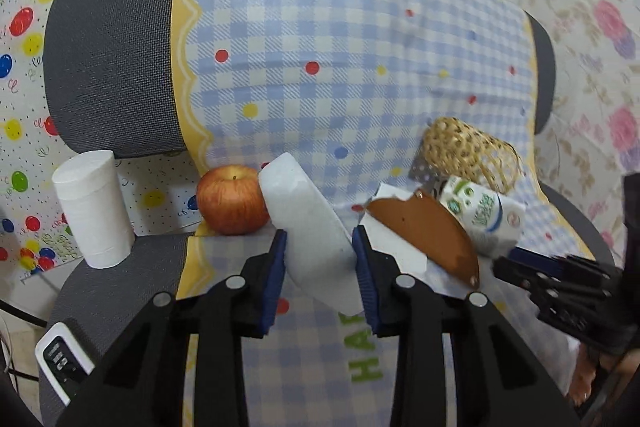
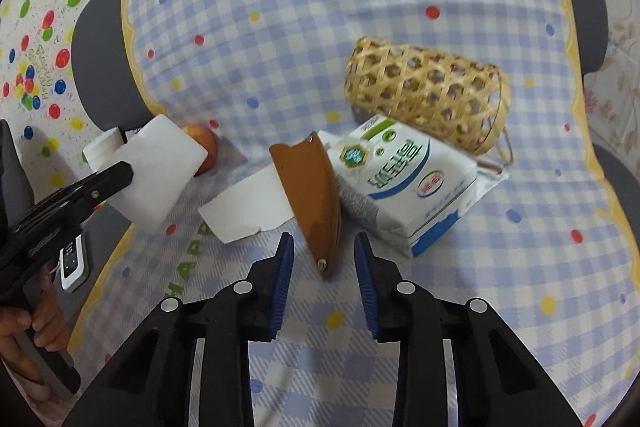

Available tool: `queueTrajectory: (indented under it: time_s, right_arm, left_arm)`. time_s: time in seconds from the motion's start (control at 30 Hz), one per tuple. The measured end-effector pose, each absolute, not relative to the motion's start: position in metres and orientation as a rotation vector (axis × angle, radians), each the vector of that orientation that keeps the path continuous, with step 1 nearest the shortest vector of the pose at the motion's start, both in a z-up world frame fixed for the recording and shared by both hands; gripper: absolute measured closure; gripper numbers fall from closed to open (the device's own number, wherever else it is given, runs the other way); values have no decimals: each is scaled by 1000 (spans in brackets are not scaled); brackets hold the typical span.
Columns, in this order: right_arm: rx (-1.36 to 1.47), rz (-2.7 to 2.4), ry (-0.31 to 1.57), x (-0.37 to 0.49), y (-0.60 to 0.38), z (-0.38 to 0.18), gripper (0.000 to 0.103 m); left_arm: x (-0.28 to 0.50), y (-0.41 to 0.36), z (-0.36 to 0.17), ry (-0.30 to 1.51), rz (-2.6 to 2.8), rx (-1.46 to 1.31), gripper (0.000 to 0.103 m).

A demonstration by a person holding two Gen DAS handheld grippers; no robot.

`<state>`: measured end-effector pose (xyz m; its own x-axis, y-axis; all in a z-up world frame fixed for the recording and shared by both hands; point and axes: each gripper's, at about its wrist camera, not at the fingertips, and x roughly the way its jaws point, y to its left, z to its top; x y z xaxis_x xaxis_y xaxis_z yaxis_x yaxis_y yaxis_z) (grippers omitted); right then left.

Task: Collect trash
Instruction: 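Grasp the white tissue with the left gripper while the right gripper grasps the brown leather piece, then lift the tissue and leather piece and carry them over the bin with both grippers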

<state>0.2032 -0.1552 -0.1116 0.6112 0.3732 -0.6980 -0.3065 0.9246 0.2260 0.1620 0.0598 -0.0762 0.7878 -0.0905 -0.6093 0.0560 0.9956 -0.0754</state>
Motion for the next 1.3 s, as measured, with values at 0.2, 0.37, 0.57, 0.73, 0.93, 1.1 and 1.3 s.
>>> queueTrajectory:
  time_s: [0.2,0.37,0.57,0.73,0.93,1.1,1.3]
  right_arm:
    - [71,390,871,221,-144,-123,69]
    - [82,387,911,240,-137,-135,68]
    - [97,410,919,258,-118,-139,66]
    - [70,429,881,256,-103,-129,87]
    - [-2,400,776,224,-108,-98,99]
    - [4,380,713,193,-128,-73,99]
    - [67,352,664,161,-163,-58,99]
  left_arm:
    - [159,60,-82,660,-101,-33,71]
    - [158,65,-85,665,-104,-34,71]
    - [162,70,-88,679,-92,-41,71]
    - [169,73,-88,685,-59,-24,71]
    - [157,75,-80,655,-77,-33,71]
    - [141,74,-68,620,-145,-79,71]
    - [121,44,-51,578,-189,-31,71]
